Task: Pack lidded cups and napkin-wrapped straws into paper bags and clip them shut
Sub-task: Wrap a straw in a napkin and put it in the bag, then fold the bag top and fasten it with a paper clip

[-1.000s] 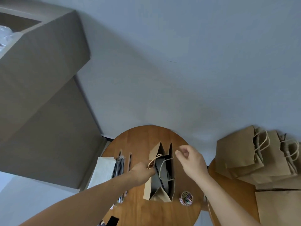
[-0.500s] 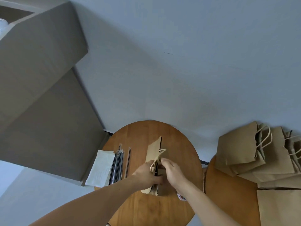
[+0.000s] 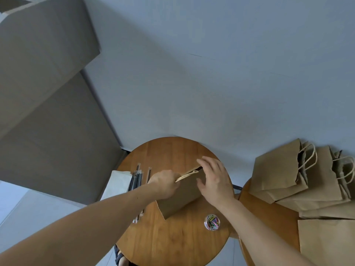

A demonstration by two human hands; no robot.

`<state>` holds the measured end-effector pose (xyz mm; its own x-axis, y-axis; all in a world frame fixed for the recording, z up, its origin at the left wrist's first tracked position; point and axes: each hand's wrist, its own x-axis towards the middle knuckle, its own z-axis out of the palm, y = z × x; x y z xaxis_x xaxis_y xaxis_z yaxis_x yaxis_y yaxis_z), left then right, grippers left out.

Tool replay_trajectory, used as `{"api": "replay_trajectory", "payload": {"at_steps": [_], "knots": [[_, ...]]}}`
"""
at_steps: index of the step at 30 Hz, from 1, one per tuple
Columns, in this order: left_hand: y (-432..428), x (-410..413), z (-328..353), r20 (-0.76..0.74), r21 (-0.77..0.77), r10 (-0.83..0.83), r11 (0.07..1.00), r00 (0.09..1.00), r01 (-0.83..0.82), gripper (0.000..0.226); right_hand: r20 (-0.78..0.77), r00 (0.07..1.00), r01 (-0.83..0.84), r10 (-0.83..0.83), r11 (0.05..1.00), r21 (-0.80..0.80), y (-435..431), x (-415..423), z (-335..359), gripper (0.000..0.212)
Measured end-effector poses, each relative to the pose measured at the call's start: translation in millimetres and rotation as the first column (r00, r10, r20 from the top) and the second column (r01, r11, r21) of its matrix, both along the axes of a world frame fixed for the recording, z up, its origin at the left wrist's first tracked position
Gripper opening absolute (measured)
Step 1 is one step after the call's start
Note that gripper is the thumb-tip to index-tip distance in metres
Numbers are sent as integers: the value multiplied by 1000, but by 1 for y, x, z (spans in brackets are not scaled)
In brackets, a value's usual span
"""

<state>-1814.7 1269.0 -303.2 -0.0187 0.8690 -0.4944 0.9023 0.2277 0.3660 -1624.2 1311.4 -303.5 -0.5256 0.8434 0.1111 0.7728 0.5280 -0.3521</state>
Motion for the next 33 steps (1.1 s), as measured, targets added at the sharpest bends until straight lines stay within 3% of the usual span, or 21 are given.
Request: {"api": "replay_trajectory", "payload": {"at_steps": [3,6,10,12,15,18,21,23,27,33], "knots": [[14,-6,5,-17,-8,-136,991,991,136,24,144,985,-101,101,995,-7,15,7,-2,29],[21,-10,6,6,3,-126,992,992,126,18,204,973,-92,103,994,-64,23,7,-7,18],[20,-15,0,53,135,100,985,994,-106,32,96,995,-32,43,993,-113,28,9,-18,15],[16,-14,-4,82,137,115,983,990,-125,15,49,997,-46,55,986,-157,29,10,-22,14],[12,-16,-10,104,114,108,986,989,-120,20,-44,998,-56,45,957,-285,31,16,-28,18],[15,-21,-13,142,114,90,988,986,-106,23,-192,974,52,-121,943,-330,29,30,-31,26],[21,-23,-13,165,131,99,984,981,-121,22,-304,851,339,-429,890,-306,22,49,-43,23],[24,-23,-14,162,147,94,982,982,-119,21,-189,839,421,-511,829,-369,14,62,-62,16],[27,-16,-20,120,158,73,983,990,-91,23,194,900,430,-391,722,-543,-14,85,-117,17],[24,-12,-26,106,169,98,979,990,-115,25,492,859,425,-141,732,-532,-37,94,-160,23]]}}
